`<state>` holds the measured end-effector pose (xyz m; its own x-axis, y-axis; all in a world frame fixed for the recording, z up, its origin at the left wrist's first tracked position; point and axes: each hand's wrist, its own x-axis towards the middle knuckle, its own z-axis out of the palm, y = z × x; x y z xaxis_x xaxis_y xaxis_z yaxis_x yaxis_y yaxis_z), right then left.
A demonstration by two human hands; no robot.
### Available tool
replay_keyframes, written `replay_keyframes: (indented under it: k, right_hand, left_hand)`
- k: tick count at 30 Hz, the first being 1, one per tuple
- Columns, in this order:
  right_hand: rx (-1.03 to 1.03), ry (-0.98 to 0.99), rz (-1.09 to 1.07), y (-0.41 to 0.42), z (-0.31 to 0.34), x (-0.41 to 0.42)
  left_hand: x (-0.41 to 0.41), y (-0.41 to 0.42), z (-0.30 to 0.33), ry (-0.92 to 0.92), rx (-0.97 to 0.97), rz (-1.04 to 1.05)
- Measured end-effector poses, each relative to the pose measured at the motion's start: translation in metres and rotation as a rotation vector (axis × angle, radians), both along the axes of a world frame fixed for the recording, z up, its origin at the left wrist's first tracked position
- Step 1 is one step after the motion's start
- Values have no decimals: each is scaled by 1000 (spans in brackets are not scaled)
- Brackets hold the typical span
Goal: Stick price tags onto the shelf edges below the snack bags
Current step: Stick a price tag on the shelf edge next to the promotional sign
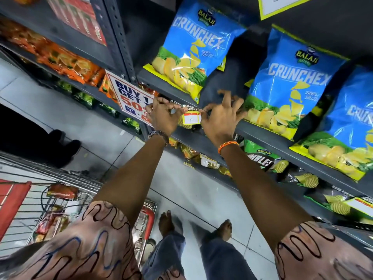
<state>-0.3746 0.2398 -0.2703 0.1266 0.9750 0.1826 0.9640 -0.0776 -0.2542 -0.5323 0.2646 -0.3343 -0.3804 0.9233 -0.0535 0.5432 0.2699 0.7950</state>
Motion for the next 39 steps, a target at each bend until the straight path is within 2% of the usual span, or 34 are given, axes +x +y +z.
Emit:
replay_keyframes:
  k: [6,11,19,30,32,35,39]
  right_hand:
    - [28,28,-37,-1,-1,-3]
    - [-25,3,0,9,7,-2]
    - [-13,-1,113,11,7,4]
    - [-7,-23,156,11,-2,7]
    - [30,33,127,4,-8,6]
    - [53,150,-10,-10,-16,3]
    - [44,133,-124,-16,-18,-1]
  left_hand:
    - [3,-9,2,2,-27,23]
    - [4,-16,4,-151,35,59]
    - [13,-29,10,-117,101,121]
    - [14,-49,-2,-183,175,192]
    - [5,-50,-4,-151,153,154]
    - [-6,-38,-1,44,122,52]
    - [-13,-13,15,229,89,-39]
